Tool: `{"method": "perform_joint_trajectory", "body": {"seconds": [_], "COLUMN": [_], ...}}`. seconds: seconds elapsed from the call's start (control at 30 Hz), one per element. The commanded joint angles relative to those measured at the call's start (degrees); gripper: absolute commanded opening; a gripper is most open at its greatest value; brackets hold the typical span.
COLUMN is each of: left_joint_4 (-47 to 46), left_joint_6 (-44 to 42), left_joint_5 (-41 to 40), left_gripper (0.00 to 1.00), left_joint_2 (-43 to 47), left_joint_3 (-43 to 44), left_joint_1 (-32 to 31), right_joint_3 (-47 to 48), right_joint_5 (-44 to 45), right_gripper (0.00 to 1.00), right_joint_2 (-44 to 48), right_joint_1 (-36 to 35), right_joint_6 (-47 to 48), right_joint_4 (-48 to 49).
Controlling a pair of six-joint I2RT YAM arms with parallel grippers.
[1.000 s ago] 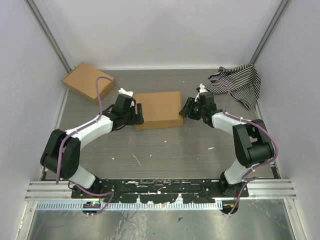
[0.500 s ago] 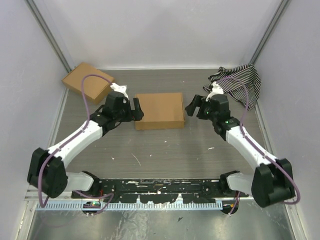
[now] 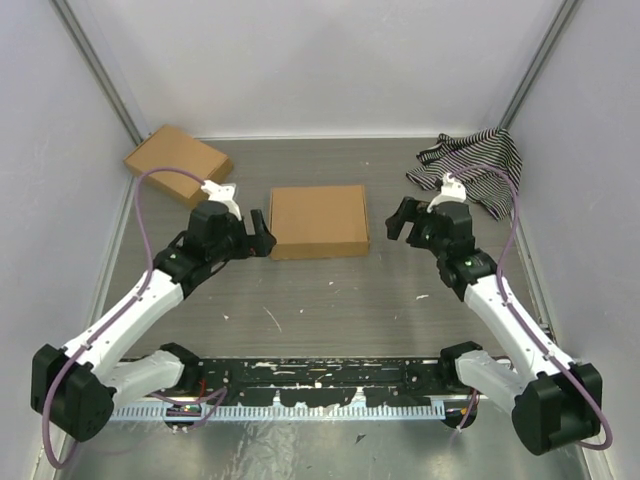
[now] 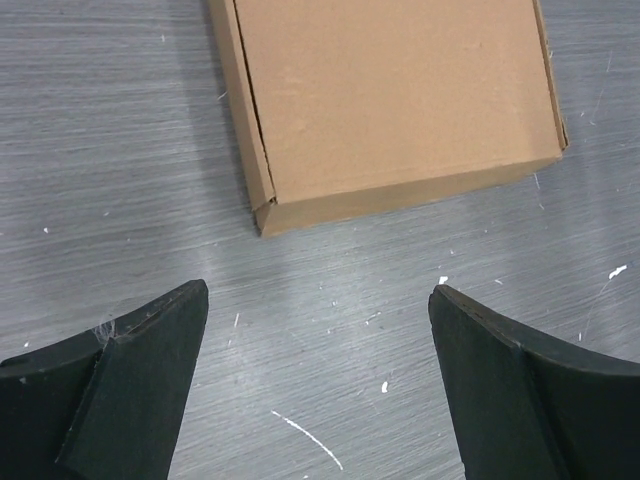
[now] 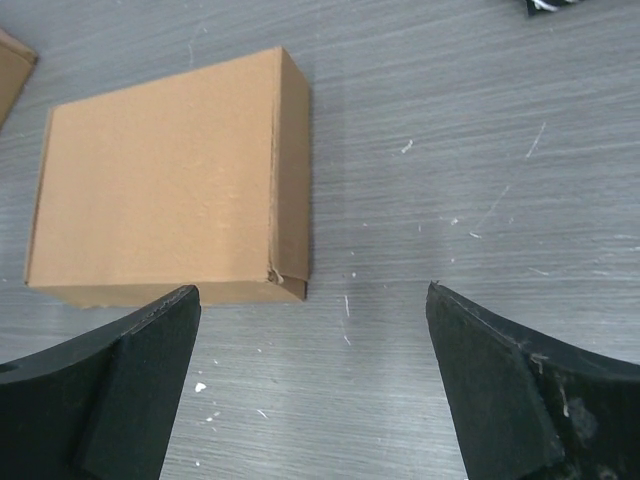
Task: Fold the paper box
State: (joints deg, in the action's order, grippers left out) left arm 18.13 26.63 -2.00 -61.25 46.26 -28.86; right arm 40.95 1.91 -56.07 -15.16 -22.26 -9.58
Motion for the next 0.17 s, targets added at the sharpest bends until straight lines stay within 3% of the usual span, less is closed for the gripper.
{"method": "perform_joint_trajectory", "body": {"seconds": [0.0, 0.13], "left_joint_4": [1.61, 2.14], "left_joint_6": [-0.3, -0.48], "left_joint_5": [-0.54, -0.41], "left_gripper": [0.98, 0.98], "left_joint_2": [2.33, 2.54], "left_joint_3": [-1.22, -1.36], "left_joint_1": [0.21, 0.21], "right_joint_3": [-0.93, 0.71], "right_joint_5": [1.08, 0.8], "right_gripper": [1.0, 1.0], "right_joint_2": [1.6, 0.62], "right_joint_1": [-0.21, -0.18], "right_joint_6": [2.07, 1.09], "right_joint_4": [0.79, -0.66]}}
